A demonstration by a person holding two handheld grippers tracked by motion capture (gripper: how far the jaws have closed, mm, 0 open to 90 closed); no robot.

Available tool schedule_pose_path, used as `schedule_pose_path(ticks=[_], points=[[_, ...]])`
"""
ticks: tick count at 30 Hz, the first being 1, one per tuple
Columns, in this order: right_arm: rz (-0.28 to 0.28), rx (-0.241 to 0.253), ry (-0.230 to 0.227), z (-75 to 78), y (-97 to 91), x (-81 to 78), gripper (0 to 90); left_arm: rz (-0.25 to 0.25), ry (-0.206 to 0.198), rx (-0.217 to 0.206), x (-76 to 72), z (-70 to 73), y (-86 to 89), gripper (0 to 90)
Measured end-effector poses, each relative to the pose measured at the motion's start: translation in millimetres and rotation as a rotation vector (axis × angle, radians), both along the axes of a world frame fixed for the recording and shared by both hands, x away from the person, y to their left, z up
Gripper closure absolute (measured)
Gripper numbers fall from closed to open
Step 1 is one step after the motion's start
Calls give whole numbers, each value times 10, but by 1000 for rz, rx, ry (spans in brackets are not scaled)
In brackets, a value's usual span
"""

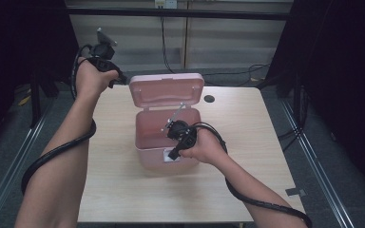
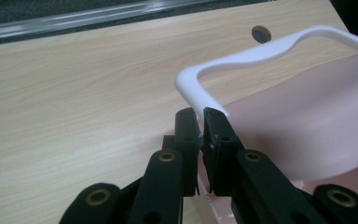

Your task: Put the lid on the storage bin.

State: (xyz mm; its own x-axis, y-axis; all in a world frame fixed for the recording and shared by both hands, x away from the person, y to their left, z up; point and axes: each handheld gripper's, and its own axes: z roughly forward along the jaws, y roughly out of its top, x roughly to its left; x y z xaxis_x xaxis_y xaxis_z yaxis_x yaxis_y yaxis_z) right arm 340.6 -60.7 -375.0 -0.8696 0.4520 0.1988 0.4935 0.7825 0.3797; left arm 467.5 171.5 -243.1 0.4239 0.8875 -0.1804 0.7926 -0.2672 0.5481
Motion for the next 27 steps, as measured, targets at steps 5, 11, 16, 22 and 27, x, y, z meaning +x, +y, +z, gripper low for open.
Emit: schedule_pose_path(ticks=[5,11,16,22,27], points=[[-2,7,1,-4,-6,0,900,-24,6,-20,0,-16,-79,853],[-13,14,2,-6,-8,-2,900,-23,17,-30,-40,-48,-56,852],[-13,17,-3,-9,-12,-11,900,-23,18,-29,-61,-68,-52,849],[-13,15,-4,-1,-7,-23,888,-21,9,-30,-97,-73,-52,845],[-9,28,-8,14,-20,-38,857,-26,14,-23,-114,-93,-49,842]])
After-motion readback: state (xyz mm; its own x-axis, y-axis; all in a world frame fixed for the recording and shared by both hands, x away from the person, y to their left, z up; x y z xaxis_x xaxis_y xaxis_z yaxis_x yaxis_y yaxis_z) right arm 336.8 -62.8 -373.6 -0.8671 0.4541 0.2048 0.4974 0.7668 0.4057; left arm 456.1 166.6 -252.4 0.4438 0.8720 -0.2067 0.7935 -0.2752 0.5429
